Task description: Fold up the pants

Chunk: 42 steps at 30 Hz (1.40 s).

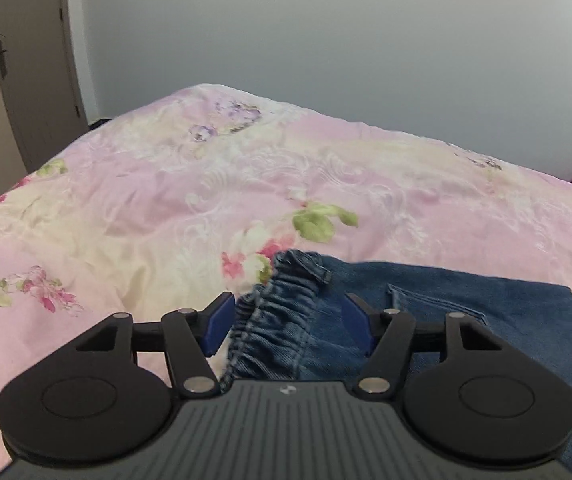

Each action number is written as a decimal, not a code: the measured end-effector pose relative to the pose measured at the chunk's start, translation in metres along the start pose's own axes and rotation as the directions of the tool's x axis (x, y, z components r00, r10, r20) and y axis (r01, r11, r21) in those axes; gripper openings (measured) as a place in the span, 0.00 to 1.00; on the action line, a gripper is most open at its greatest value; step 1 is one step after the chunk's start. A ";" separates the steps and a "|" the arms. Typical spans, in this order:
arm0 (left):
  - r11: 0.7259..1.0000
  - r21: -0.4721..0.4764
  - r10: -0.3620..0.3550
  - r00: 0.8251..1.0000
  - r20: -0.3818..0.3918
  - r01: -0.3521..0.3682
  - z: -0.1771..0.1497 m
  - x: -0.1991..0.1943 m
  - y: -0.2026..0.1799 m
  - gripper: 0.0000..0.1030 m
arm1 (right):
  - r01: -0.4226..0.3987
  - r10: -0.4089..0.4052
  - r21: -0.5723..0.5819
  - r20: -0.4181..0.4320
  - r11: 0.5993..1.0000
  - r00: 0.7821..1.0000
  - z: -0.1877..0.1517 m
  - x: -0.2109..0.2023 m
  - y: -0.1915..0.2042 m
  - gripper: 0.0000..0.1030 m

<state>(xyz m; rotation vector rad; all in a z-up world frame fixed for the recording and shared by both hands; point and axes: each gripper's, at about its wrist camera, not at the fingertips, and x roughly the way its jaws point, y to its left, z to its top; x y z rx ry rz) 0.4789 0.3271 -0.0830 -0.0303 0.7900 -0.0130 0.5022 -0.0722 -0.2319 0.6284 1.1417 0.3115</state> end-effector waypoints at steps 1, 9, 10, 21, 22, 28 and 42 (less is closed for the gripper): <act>1.000 0.001 -0.020 1.000 -0.018 0.020 -0.004 0.000 -0.003 0.66 | -0.020 0.020 0.037 -0.007 0.999 1.000 -0.001 0.004 -0.007 0.51; 0.997 0.032 0.070 0.989 -0.132 -0.066 -0.042 0.034 -0.011 0.56 | -0.130 0.144 0.227 -0.044 0.965 0.989 -0.003 0.044 -0.050 0.66; 0.997 0.029 0.076 0.986 -0.148 -0.073 -0.044 0.039 -0.009 0.56 | -0.151 0.167 0.245 -0.044 0.958 0.985 -0.002 0.050 -0.054 0.66; 0.984 0.046 0.178 0.953 -0.247 -0.172 -0.061 0.081 -0.017 0.58 | -0.269 0.278 0.254 0.001 0.929 0.961 0.000 0.072 -0.057 0.33; 0.983 0.050 0.181 0.953 -0.245 -0.174 -0.061 0.080 -0.017 0.58 | -0.274 0.280 0.233 0.005 0.933 0.960 -0.001 0.069 -0.054 0.26; 0.977 0.083 0.210 0.953 -0.219 -0.197 -0.059 0.069 -0.027 0.57 | -0.270 0.265 0.181 0.052 0.946 0.963 0.004 0.042 -0.027 0.14; 0.960 0.279 0.054 0.968 -0.247 0.018 -0.069 0.025 -0.139 0.50 | -0.250 0.224 0.167 0.161 0.954 0.961 -0.028 -0.110 -0.061 0.12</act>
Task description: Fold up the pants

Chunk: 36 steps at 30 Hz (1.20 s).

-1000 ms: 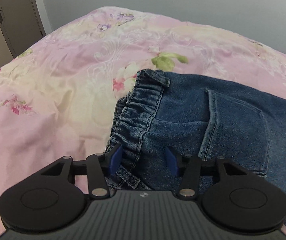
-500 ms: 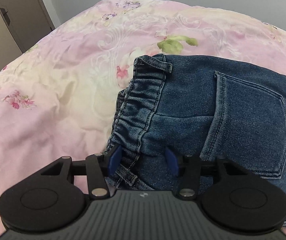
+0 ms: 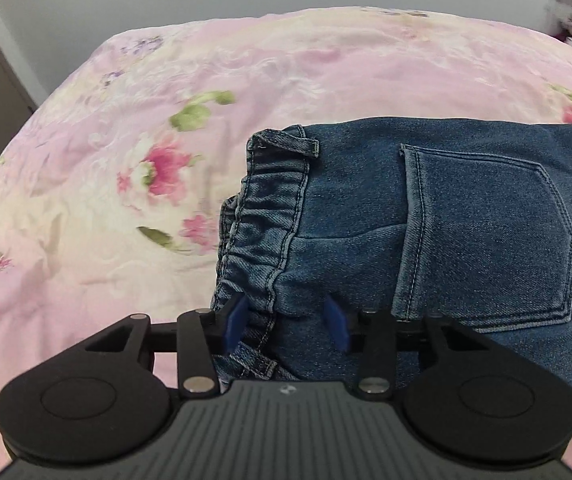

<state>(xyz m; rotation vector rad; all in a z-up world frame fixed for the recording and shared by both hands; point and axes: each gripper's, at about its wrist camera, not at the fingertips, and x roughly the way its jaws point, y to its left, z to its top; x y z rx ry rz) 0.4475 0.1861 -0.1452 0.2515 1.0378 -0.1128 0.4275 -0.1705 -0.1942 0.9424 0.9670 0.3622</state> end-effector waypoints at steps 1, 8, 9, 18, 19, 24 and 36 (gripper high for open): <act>0.999 0.027 -0.032 0.999 -0.004 0.033 -0.002 -0.004 -0.014 0.50 | 0.016 -0.016 0.015 0.014 1.000 1.000 -0.003 -0.018 -0.008 0.12; 0.968 0.140 -0.210 0.978 -0.001 0.208 -0.027 -0.033 -0.121 0.50 | 0.111 -0.122 0.119 0.088 0.987 0.989 -0.035 -0.156 -0.073 0.12; 0.963 0.153 -0.226 0.974 -0.003 0.224 -0.029 -0.036 -0.133 0.50 | 0.124 -0.137 0.127 0.094 0.984 0.986 -0.040 -0.172 -0.080 0.12; 0.975 0.156 -0.155 0.988 -0.016 0.156 -0.035 -0.035 -0.173 0.53 | 0.165 -0.177 0.170 0.053 0.971 0.983 -0.064 -0.189 -0.155 0.14; 0.976 0.167 -0.142 0.990 0.000 0.141 -0.036 -0.041 -0.176 0.52 | 0.163 -0.174 0.173 0.047 0.971 0.984 -0.065 -0.187 -0.161 0.15; 0.969 0.167 -0.199 0.977 0.082 0.183 -0.023 -0.080 -0.198 0.49 | 0.204 -0.205 0.154 -0.009 0.967 0.979 -0.062 -0.186 -0.174 0.36; 0.911 0.167 -0.392 0.917 0.067 0.378 0.022 -0.038 -0.317 0.45 | 0.292 -0.290 0.045 -0.041 0.955 0.956 0.000 -0.178 -0.183 0.51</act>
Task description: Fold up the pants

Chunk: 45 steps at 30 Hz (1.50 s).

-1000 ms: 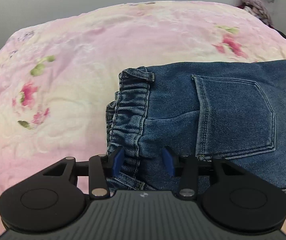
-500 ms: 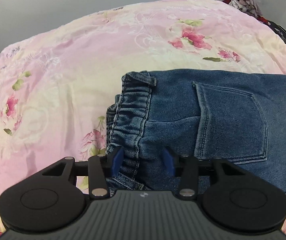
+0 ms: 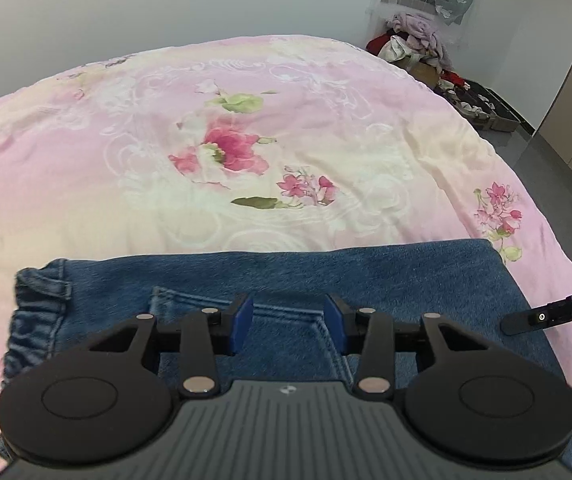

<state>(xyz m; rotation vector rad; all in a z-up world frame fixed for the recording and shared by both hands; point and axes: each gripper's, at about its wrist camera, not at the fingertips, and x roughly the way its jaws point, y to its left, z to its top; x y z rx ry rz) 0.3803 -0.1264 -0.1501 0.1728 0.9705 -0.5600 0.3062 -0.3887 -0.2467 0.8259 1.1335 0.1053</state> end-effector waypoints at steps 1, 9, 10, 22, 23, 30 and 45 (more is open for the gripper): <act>1.000 -0.009 -0.004 1.000 -0.006 0.004 0.003 0.008 -0.001 0.43 | 0.006 -0.006 -0.005 0.014 1.000 1.000 0.008 0.001 0.000 0.52; 0.994 -0.111 -0.032 0.995 -0.091 0.022 0.020 0.061 0.005 0.34 | -0.044 0.043 0.082 0.016 0.996 0.999 0.044 0.031 -0.017 0.53; 0.994 -0.106 -0.025 0.994 -0.107 0.014 0.019 0.066 0.004 0.33 | -0.054 0.053 0.091 0.018 0.994 0.998 0.044 0.032 -0.021 0.51; 0.991 0.046 0.135 0.973 -0.189 -0.129 0.021 0.101 -0.024 0.32 | -0.089 0.095 -0.060 0.102 0.994 0.990 0.050 -0.006 0.050 0.19; 0.986 0.076 0.161 0.970 -0.184 -0.150 0.020 0.101 -0.029 0.32 | -0.083 0.091 -0.076 0.102 0.994 0.991 0.052 -0.006 0.059 0.19; 0.985 0.139 0.119 0.986 -0.115 -0.102 0.008 0.053 -0.038 0.30 | -0.032 0.034 -0.014 0.097 0.999 0.995 0.048 -0.014 0.059 0.19; 0.869 0.494 0.125 0.978 -0.170 -0.025 -0.092 0.000 -0.053 0.27 | 0.018 -0.024 0.048 0.112 0.999 0.993 0.025 -0.013 0.046 0.32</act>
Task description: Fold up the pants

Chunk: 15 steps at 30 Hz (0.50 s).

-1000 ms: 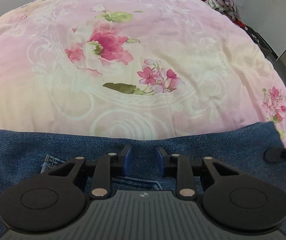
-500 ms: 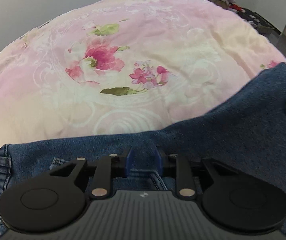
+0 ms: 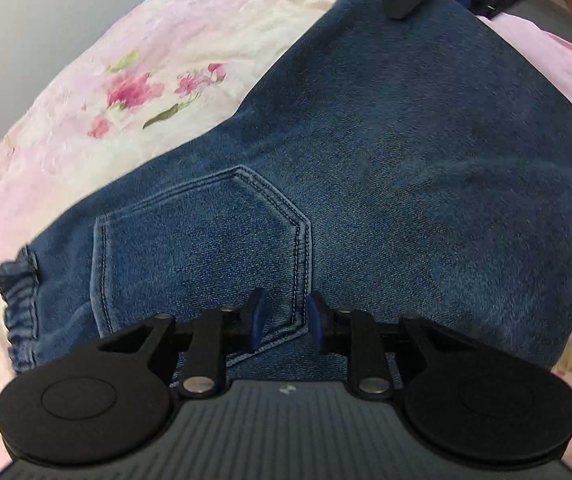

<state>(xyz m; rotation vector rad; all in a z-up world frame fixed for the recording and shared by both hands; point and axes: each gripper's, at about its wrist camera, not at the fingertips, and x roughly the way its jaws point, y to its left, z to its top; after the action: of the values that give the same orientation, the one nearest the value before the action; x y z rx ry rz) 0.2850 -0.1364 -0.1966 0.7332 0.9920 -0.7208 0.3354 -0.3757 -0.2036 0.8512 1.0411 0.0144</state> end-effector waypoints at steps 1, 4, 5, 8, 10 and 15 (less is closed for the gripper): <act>1.000 -0.019 -0.014 1.000 -0.006 0.014 0.000 0.002 0.004 0.27 | 0.006 -0.006 -0.001 -0.002 1.000 1.000 -0.003 -0.001 -0.002 0.34; 0.997 -0.060 -0.048 0.999 -0.015 0.047 0.001 0.007 0.013 0.28 | 0.037 -0.037 -0.010 -0.021 0.999 0.999 -0.014 -0.001 -0.009 0.40; 0.997 -0.058 -0.050 0.999 -0.016 0.049 0.001 0.008 0.014 0.28 | 0.050 -0.051 -0.015 -0.033 0.999 0.998 -0.019 0.000 -0.011 0.41; 0.999 -0.023 -0.028 1.000 -0.010 0.028 -0.001 0.011 0.009 0.28 | 0.046 -0.047 -0.007 -0.097 0.999 0.994 -0.039 0.002 -0.021 0.46; 1.000 -0.014 -0.018 1.000 -0.008 0.018 -0.002 0.012 0.006 0.28 | 0.024 -0.024 0.001 -0.137 1.000 0.990 -0.058 0.000 -0.026 0.46; 1.000 -0.006 -0.011 1.000 -0.007 0.011 -0.001 0.010 0.001 0.28 | -0.008 0.009 0.003 -0.159 1.000 0.987 -0.102 -0.006 -0.026 0.42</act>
<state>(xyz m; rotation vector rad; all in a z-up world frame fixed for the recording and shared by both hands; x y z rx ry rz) 0.2895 -0.1370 -0.2055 0.7261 1.0050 -0.7245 0.2446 -0.3338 -0.2380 0.8673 1.1868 0.0893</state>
